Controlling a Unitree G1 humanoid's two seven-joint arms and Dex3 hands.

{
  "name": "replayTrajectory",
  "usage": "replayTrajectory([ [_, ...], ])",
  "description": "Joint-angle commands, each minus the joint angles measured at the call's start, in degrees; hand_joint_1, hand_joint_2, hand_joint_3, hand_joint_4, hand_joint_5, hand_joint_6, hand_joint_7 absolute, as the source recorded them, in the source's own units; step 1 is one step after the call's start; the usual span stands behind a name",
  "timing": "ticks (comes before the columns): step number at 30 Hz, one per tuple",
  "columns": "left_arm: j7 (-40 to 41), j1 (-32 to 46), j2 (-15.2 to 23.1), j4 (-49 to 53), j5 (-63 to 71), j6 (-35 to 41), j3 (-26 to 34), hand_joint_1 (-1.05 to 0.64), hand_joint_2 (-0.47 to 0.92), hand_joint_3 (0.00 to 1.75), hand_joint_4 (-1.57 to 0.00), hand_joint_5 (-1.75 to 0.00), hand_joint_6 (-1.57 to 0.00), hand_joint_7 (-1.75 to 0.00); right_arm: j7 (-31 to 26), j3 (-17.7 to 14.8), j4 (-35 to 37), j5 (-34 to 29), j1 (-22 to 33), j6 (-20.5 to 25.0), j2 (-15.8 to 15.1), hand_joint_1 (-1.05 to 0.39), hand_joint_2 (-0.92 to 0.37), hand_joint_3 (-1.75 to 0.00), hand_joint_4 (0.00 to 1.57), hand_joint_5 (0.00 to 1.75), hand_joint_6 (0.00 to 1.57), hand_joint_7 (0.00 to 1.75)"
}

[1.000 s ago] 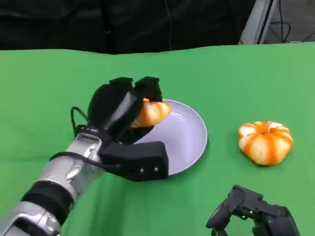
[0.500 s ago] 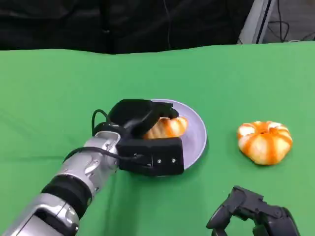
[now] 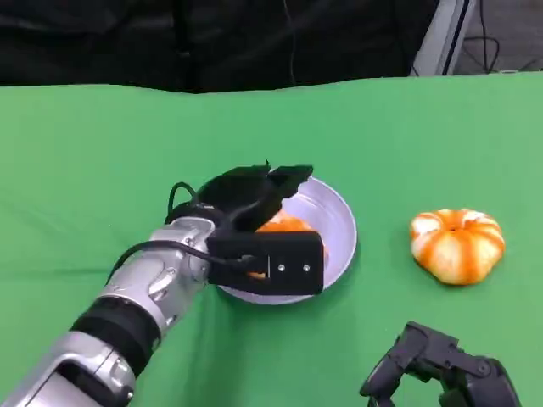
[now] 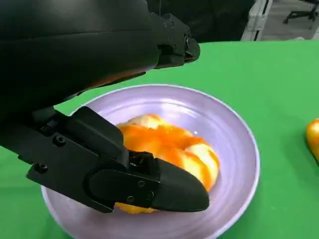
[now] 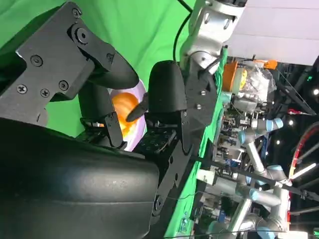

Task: Grasp the bread from the table and place it into the plate.

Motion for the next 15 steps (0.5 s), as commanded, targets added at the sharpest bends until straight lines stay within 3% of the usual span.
replayTrajectory([
  [1,-1.1,1.0,1.3,-1.4,-0.5,0.9,0.4,-1.05,0.92,0.42,0.0,0.0,0.0,0.0,0.0,-0.6,-0.3,0.8,0.4,-0.8,-0.5,-0.08,-0.32,-1.32,0.75,1.58,0.81,1.3],
  [6,-7.6,12.9,7.9,-23.2,-10.0,-1.5,8.0,-0.76,0.92,0.3,-0.05,-0.03,-0.04,-0.02,0.4,-0.6,-0.7,1.3,0.9,-0.4,-0.8,-0.08,-0.32,-1.32,0.74,1.58,0.81,1.31],
  [11,-9.8,20.4,9.7,-34.9,-16.3,-1.6,13.6,-0.6,0.92,0.25,-0.27,-0.16,-0.23,-0.11,0.5,-0.4,-1.6,1.5,1.2,0.3,-0.8,-0.09,-0.32,-1.33,0.74,1.59,0.8,1.31],
  [13,-9.8,23.3,9.9,-38.2,-19.4,-2.8,15.9,-0.59,0.92,0.25,-0.29,-0.18,-0.25,-0.11,0.4,-0.4,-1.7,1.4,1.2,0.4,-0.7,-0.09,-0.32,-1.33,0.74,1.59,0.8,1.32],
  [15,-9.8,26.3,9.9,-41.3,-22.7,-4.4,18.3,-0.52,0.92,0.22,-0.37,-0.3,-0.36,-0.13,0.3,-0.4,-1.8,1.2,1.2,0.3,-0.7,-0.09,-0.32,-1.33,0.73,1.59,0.8,1.32],
])
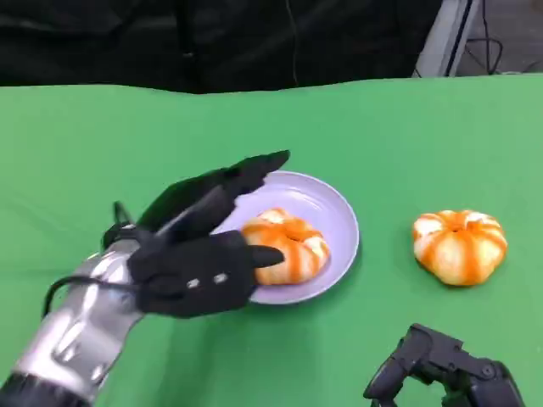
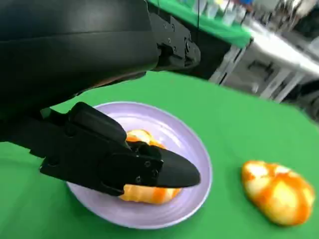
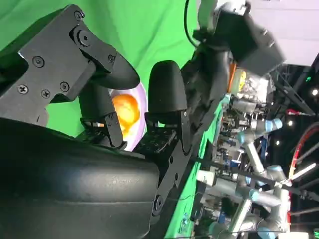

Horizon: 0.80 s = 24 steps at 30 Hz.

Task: Grasp the bread from the table and place it into the plate.

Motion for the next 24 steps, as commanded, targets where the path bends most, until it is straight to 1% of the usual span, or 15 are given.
replayTrajectory([
  [1,-0.4,7.6,0.9,-8.5,-8.1,-3.7,6.3,-0.51,0.92,0.22,-0.37,-0.32,-0.38,-0.13,-0.2,-0.5,-0.9,0.1,0.4,0.2,-0.2,-0.09,-0.32,-1.33,0.73,1.59,0.8,1.32],
  [2,-0.5,9.4,0.9,-10.4,-9.6,-4.0,7.5,-0.45,0.92,0.2,-0.34,-0.55,-0.46,-0.16,-0.3,-0.4,-0.9,0.1,0.4,0.3,-0.1,-0.09,-0.32,-1.33,0.73,1.59,0.8,1.32],
  [3,-0.5,11.4,0.8,-12.1,-11.6,-4.7,8.9,-0.41,0.92,0.19,-0.26,-0.81,-0.52,-0.19,-0.3,-0.3,-1.0,0.0,0.4,0.4,0.0,-0.1,-0.32,-1.33,0.73,1.59,0.8,1.32],
  [5,-0.5,14.8,0.4,-14.4,-14.8,-6.2,11.2,-0.36,0.92,0.19,-0.27,-0.99,-0.62,-0.23,-0.5,-0.1,-1.1,-0.2,0.4,0.6,0.2,-0.1,-0.32,-1.32,0.73,1.58,0.8,1.32],
  [6,-0.5,16.4,0.2,-15.2,-16.2,-6.9,12.2,-0.34,0.92,0.19,-0.33,-1.05,-0.67,-0.26,-0.6,0.0,-1.2,-0.3,0.4,0.6,0.3,-0.1,-0.32,-1.32,0.73,1.58,0.8,1.32],
  [8,-0.7,17.8,-0.1,-16.0,-17.5,-7.6,13.2,-0.32,0.92,0.19,-0.37,-1.11,-0.72,-0.29,-0.7,0.1,-1.2,-0.5,0.4,0.6,0.4,-0.1,-0.32,-1.32,0.74,1.58,0.8,1.32],
  [12,-1.0,18.0,-0.2,-16.2,-17.7,-7.6,13.5,-0.32,0.92,0.19,-0.37,-1.13,-0.73,-0.3,-0.7,0.1,-1.2,-0.5,0.4,0.6,0.4,-0.1,-0.32,-1.32,0.74,1.58,0.8,1.32],
  [13,0.0,23.7,-2.4,-18.0,-21.4,-10.8,15.2,-0.32,0.92,0.19,-0.37,-1.13,-0.73,-0.3,-0.7,0.3,-1.5,-0.7,0.4,0.8,0.5,-0.1,-0.32,-1.32,0.74,1.58,0.8,1.32],
  [14,0.7,28.0,-4.0,-19.5,-24.3,-13.2,16.5,-0.16,0.89,0.34,-0.52,-1.28,-0.79,-0.6,-0.8,0.4,-1.7,-0.9,0.4,1.0,0.6,-0.1,-0.32,-1.32,0.74,1.59,0.79,1.32],
  [15,1.0,30.9,-5.2,-20.4,-26.2,-14.8,17.4,-0.06,0.79,0.59,-0.61,-1.37,-0.75,-0.93,-0.8,0.5,-1.8,-1.0,0.3,1.2,0.6,-0.1,-0.33,-1.33,0.74,1.59,0.79,1.32],
  [16,0.5,33.6,-6.0,-21.1,-28.5,-16.1,18.1,-0.02,0.74,0.71,-0.64,-1.41,-0.74,-1.04,-0.8,0.5,-2.0,-1.0,0.3,1.5,0.7,-0.1,-0.33,-1.33,0.73,1.59,0.79,1.32],
  [18,-0.8,35.4,-6.4,-21.4,-30.3,-16.8,18.6,0.03,0.69,0.94,-0.7,-1.5,-0.73,-1.2,-0.8,0.6,-2.1,-0.9,0.2,1.8,0.8,-0.1,-0.32,-1.33,0.73,1.6,0.79,1.33],
  [19,-1.6,36.2,-6.8,-20.9,-31.3,-18.1,18.6,0.03,0.68,0.97,-0.71,-1.51,-0.73,-1.22,-0.9,0.5,-2.0,-0.8,0.1,1.9,0.8,-0.1,-0.32,-1.33,0.73,1.6,0.79,1.33],
  [22,-2.3,38.1,-7.8,-20.2,-32.0,-20.5,18.7,0.08,0.54,1.31,-0.78,-1.59,-0.74,-1.42,-0.8,0.3,-1.9,-0.6,0.0,2.0,0.6,-0.11,-0.3,-1.35,0.74,1.6,0.79,1.33],
  [24,-2.3,38.8,-8.2,-20.0,-31.7,-21.2,18.8,0.1,0.49,1.41,-0.79,-1.63,-0.74,-1.5,-0.8,0.3,-2.0,-0.5,0.0,2.1,0.5,-0.11,-0.29,-1.36,0.74,1.6,0.79,1.33],
])
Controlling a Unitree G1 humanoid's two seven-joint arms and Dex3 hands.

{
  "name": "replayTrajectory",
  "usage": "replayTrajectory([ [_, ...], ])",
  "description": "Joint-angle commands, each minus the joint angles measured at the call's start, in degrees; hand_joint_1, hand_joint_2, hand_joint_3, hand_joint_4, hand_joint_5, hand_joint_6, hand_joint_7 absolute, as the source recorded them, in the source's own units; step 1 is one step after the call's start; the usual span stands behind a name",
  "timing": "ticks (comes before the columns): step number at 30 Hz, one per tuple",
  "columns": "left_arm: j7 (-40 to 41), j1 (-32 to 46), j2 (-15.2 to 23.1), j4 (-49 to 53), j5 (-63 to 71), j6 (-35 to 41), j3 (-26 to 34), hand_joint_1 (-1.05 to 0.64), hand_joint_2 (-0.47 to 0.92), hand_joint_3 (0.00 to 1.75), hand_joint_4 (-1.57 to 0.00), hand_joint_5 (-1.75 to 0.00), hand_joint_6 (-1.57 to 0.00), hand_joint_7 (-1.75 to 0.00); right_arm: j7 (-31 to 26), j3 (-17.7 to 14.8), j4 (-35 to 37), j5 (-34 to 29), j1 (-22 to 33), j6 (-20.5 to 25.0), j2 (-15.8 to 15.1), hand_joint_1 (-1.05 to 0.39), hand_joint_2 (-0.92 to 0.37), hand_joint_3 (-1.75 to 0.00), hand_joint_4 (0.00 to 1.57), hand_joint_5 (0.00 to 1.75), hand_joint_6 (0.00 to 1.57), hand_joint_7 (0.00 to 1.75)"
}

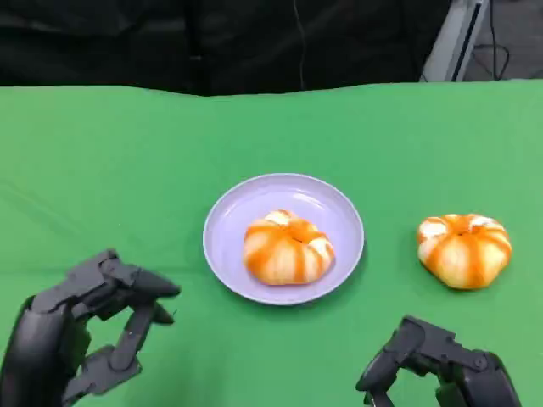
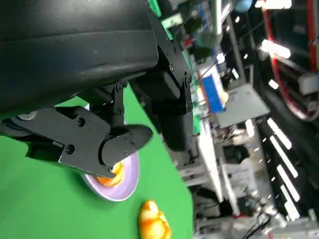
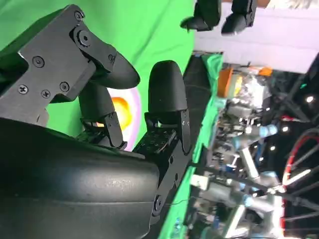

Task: Grasp the bread from the table and place it into the plate.

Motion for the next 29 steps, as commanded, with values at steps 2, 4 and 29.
replayTrajectory([
  [2,-1.0,1.2,-1.0,0.6,-0.2,-2.7,0.4,0.1,0.48,1.43,-0.8,-1.64,-0.74,-1.52,-0.1,-0.4,-0.5,0.6,0.7,0.3,-0.3,-0.1,-0.29,-1.37,0.74,1.6,0.79,1.33],
  [4,-0.3,2.4,-1.6,0.4,0.4,-2.5,0.6,0.1,0.47,1.42,-0.8,-1.66,-0.74,-1.55,0.0,-0.7,-0.5,0.6,0.9,0.3,-0.5,-0.1,-0.28,-1.37,0.74,1.6,0.79,1.33],
  [29,-0.4,4.3,-4.3,0.8,0.1,-1.1,1.2,0.02,0.5,1.19,-0.86,-1.75,-0.74,-1.67,1.2,-1.8,0.2,1.8,1.2,-0.8,-1.5,-0.07,-0.32,-1.34,0.73,1.6,0.79,1.33],
])
